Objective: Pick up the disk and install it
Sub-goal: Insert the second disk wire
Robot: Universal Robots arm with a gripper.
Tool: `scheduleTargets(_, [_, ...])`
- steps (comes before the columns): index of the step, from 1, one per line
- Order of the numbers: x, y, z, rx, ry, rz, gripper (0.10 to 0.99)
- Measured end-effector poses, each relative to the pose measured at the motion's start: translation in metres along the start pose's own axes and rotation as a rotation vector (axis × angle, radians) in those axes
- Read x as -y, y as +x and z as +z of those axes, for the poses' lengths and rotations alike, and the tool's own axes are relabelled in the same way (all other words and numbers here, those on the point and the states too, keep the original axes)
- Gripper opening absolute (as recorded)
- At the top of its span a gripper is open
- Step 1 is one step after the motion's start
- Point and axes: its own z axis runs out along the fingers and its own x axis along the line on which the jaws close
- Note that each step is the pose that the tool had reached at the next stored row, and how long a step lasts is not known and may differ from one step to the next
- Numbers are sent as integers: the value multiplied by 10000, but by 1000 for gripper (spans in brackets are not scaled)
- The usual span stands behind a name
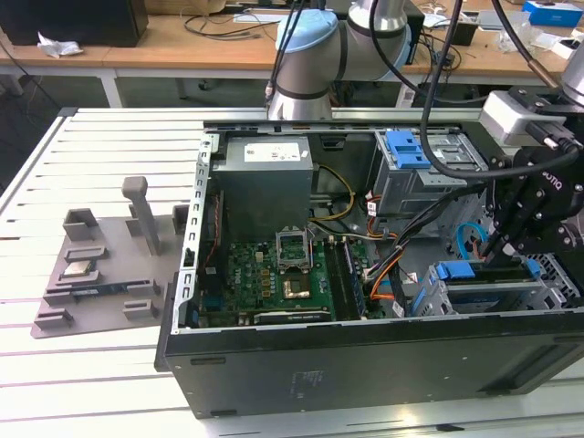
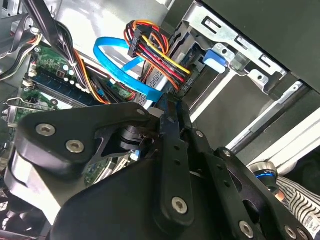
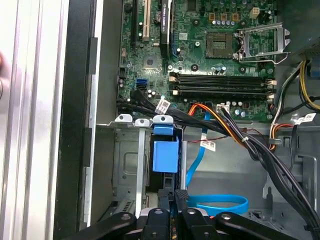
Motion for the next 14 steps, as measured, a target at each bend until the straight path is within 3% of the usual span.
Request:
scheduleTargets(6, [3, -1, 35, 5, 1, 0, 173])
scheduleTargets(7, [-4, -15, -50, -1, 3, 1, 235])
scheduleTargets(8, [-10, -37, -163, -9, 4, 1, 157])
scheduleTargets(9, [-23, -65, -347, -32, 3, 3, 106])
scheduleTargets(11, [-29, -66, -430, -33, 3, 3, 106])
scheduleTargets(14, [-33, -63, -490, -32, 3, 3, 106])
